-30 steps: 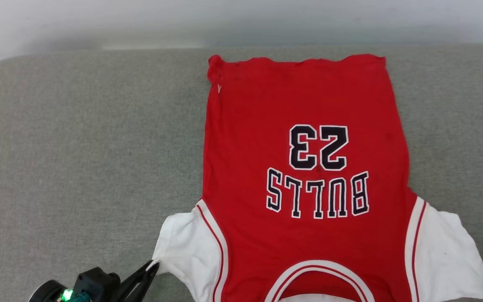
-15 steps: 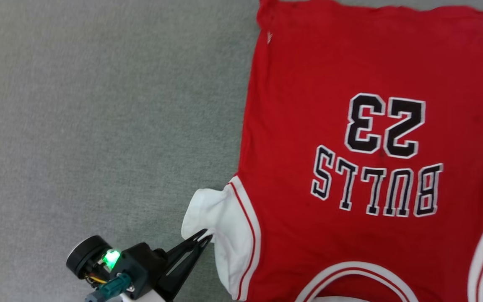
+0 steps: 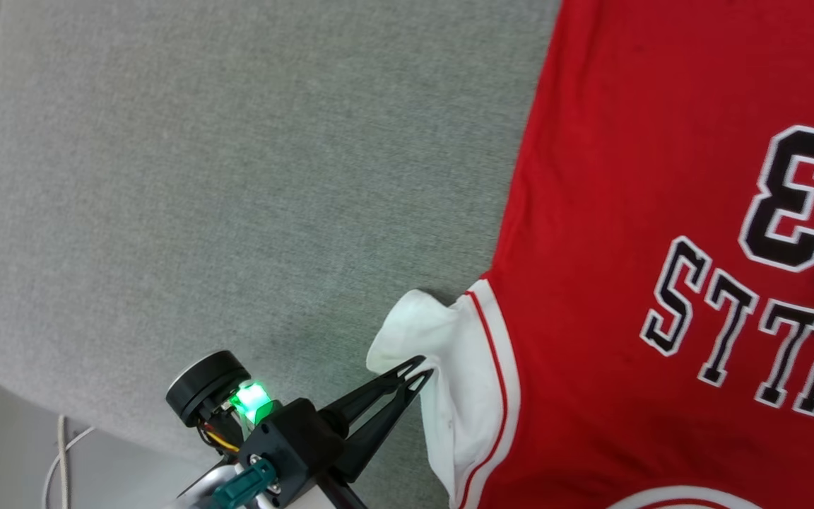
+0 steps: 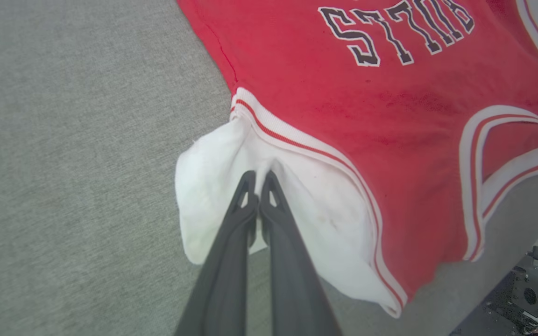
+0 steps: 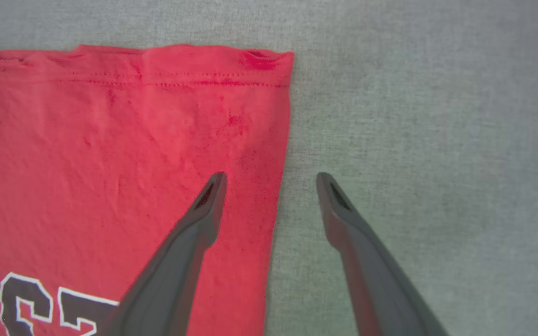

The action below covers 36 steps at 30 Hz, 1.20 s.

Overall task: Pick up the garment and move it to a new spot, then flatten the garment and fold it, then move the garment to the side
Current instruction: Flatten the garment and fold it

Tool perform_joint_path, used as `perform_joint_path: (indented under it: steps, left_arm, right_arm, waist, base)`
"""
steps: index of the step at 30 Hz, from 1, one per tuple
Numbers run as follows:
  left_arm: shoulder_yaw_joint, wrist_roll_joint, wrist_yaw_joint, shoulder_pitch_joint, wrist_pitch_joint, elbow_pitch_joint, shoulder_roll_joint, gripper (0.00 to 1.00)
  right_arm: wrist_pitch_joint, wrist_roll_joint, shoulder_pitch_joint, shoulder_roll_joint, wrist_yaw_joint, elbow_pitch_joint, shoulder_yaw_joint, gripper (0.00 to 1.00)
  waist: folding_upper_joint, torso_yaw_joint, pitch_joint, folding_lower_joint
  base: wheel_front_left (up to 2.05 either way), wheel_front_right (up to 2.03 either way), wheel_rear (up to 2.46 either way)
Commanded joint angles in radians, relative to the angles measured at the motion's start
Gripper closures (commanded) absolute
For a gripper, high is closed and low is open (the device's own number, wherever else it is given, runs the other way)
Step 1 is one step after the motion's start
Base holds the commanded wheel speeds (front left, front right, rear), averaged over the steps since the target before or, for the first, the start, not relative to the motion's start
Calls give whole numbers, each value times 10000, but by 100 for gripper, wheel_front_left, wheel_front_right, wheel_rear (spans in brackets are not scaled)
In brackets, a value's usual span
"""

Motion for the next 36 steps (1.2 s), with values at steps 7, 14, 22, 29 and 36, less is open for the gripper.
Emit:
perform_joint_path:
  steps: [7, 14, 22, 29, 36]
  left_arm:
    - [-202, -62, -56, -352, -315, 178, -281, 100]
    - [-359, 67, -86, -525, -579, 465, -287, 100]
    - [-313, 15, -13, -480, -693, 703, -250, 100]
    - [6, 116, 288, -234, -723, 938, 87, 100]
    - [239, -119, 596, 272, -776, 1290, 260, 100]
  right_arm:
    - [213, -572, -250, -56, -4, 371, 93, 0]
    - [587, -758, 457, 32, -4, 784, 129, 100]
    - [666, -771, 928, 79, -4, 685, -188, 100]
    - [509, -580, 2282, 582, -4, 424, -382, 100]
    - [246, 79, 3687, 913, -4, -31, 15, 100]
  waist:
    - [0, 865, 856, -3]
    - [0, 981, 879, -3]
    - [0, 709, 392, -3]
    - [0, -262, -735, -3]
    - [0, -1347, -1752, -3]
  base:
    - [0, 0, 0]
    - [0, 0, 0]
    - [0, 0, 0]
    - [0, 0, 0]
    - [0, 0, 0]
